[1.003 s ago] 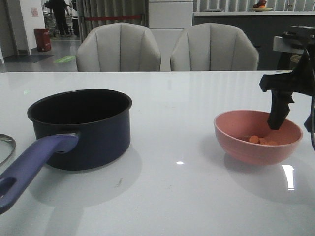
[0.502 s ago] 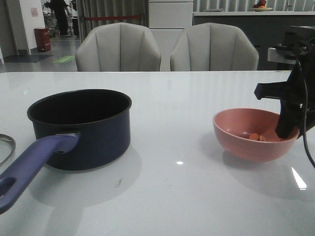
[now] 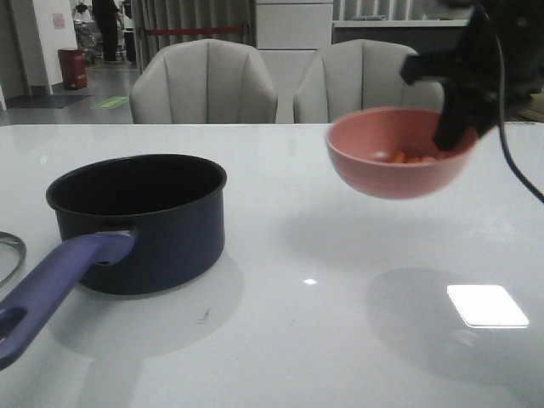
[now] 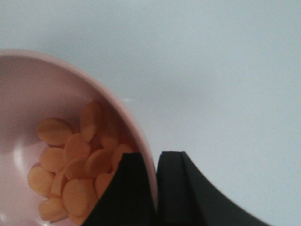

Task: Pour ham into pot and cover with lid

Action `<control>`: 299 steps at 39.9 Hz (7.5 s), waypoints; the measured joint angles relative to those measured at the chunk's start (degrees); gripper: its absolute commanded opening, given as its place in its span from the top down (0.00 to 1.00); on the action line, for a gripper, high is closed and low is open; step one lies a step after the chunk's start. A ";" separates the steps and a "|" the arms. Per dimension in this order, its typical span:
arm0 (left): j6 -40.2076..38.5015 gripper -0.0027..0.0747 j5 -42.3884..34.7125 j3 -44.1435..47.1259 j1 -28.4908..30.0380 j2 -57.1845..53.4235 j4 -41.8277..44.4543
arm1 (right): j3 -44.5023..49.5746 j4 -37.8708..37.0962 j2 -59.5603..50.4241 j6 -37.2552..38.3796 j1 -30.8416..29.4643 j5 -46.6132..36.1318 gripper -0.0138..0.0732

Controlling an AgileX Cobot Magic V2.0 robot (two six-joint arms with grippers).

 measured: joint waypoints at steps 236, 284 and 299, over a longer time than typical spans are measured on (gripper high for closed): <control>0.08 0.21 0.10 0.00 0.00 0.00 0.00 | 68.85 10.38 -92.23 -16.56 3.32 -34.32 0.68; -15.91 0.21 10.45 -19.77 1.99 43.38 9.36 | 68.85 10.60 -92.23 -16.56 3.32 -33.71 0.66; -16.57 0.21 15.29 -30.48 10.84 63.69 10.46 | 68.85 10.60 -92.23 -16.56 3.32 -33.71 0.66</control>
